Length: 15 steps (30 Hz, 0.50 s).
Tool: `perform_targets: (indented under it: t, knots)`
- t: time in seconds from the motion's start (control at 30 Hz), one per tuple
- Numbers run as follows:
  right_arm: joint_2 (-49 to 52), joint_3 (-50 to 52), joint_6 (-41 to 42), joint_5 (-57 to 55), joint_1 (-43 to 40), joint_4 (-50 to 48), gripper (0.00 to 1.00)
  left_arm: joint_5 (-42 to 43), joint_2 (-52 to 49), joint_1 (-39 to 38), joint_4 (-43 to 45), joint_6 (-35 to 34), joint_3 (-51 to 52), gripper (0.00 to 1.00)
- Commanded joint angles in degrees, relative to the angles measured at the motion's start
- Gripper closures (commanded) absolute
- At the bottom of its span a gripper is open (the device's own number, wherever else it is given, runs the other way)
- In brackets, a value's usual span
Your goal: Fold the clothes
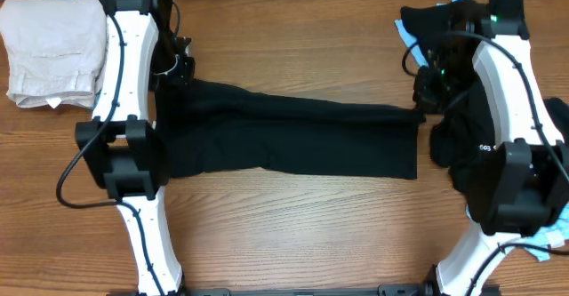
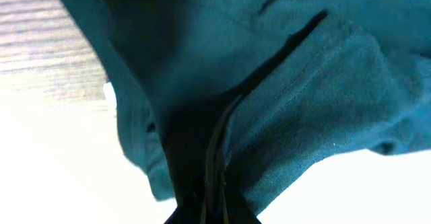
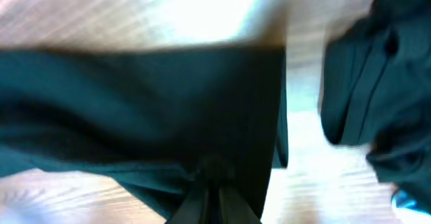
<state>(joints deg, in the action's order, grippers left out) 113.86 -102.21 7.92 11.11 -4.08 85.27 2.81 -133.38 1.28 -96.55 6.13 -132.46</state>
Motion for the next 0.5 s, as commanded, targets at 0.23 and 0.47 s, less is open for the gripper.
perform_targets:
  t: [0.23, 0.47]
  knots:
    - [-3.34, 8.72, 0.83, -0.76, -0.15, -3.56, 0.96, -0.07, 4.52, 0.09, 2.03, 0.92, 15.96, 0.96]
    - [-3.34, 14.08, 1.03, -0.76, -0.17, -5.18, 0.75, -6.67, 4.48, 0.96, 6.95, -2.54, 25.24, 0.78]
